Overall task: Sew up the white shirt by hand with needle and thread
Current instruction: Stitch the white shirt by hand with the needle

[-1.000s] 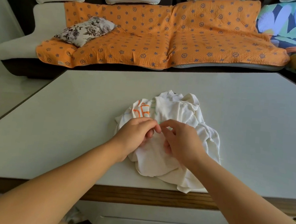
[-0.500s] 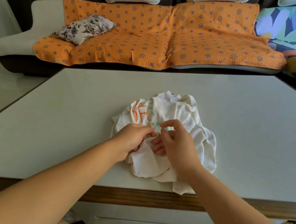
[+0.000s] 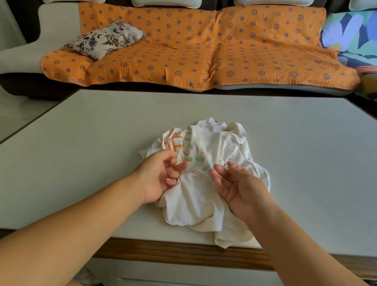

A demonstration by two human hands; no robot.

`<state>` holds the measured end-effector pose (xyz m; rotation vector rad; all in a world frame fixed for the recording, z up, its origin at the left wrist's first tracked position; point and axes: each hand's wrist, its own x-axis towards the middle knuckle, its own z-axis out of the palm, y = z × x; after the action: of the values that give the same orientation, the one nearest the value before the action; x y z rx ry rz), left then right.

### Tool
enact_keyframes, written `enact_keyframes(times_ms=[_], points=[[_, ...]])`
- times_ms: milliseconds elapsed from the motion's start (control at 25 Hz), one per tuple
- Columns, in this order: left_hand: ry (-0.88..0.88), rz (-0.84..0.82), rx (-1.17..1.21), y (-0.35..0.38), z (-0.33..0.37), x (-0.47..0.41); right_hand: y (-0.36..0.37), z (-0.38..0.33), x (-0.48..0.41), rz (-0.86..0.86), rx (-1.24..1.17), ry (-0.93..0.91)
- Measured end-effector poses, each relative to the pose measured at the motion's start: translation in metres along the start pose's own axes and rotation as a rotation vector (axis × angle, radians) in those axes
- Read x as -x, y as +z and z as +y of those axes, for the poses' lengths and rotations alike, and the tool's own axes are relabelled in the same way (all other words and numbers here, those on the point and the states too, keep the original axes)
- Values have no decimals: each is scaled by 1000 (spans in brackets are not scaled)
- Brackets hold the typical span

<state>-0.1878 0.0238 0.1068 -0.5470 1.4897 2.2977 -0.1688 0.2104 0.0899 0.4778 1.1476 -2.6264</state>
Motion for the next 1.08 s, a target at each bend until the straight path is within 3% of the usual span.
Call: enact_keyframes(times_ms=[200, 320, 520, 720, 1080], points=[[255, 46, -450, 4, -10, -1, 1, 1, -3, 52, 16, -13], [364, -14, -645, 3, -11, -6, 1, 1, -4, 53, 22, -9], [420, -124, -763, 6, -7, -7, 0, 0, -4, 63, 15, -12], [449, -106, -894, 6, -7, -9, 1, 0, -5, 67, 13, -9], [394, -62, -831, 9, -10, -10, -8, -17, -3, 171, -52, -64]])
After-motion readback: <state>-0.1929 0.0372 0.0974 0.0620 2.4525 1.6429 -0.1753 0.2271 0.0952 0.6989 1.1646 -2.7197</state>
